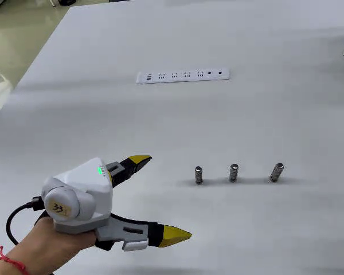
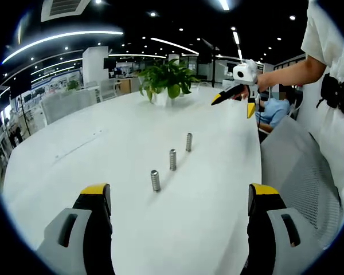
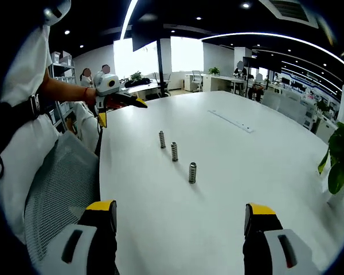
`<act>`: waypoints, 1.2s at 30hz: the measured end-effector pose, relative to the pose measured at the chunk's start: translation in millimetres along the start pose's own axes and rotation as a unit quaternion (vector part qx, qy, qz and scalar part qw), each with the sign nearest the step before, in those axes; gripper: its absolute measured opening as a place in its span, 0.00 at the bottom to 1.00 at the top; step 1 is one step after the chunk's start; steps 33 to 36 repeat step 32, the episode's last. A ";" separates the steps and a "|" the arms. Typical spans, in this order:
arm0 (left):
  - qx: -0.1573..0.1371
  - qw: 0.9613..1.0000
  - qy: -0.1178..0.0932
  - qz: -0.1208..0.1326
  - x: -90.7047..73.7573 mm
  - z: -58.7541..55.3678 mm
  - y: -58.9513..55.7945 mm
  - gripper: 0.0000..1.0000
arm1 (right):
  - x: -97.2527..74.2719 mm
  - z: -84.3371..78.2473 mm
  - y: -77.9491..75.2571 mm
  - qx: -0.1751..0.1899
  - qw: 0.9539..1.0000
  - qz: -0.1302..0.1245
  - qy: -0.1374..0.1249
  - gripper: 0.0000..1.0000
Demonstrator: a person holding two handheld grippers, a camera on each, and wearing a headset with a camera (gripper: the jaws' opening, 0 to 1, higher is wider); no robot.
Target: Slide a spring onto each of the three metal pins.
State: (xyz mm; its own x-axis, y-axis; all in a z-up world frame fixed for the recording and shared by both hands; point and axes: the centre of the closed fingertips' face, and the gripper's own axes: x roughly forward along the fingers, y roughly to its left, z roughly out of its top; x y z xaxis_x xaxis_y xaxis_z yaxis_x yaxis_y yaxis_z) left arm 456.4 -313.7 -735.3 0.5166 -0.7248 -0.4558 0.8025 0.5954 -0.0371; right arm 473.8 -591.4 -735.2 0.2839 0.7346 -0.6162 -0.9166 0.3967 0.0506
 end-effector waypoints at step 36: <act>0.004 1.000 0.004 0.001 -6.7 -3.1 -6.9 0.99 | -5.4 5.1 9.4 -0.005 1.000 -0.007 -0.010 0.91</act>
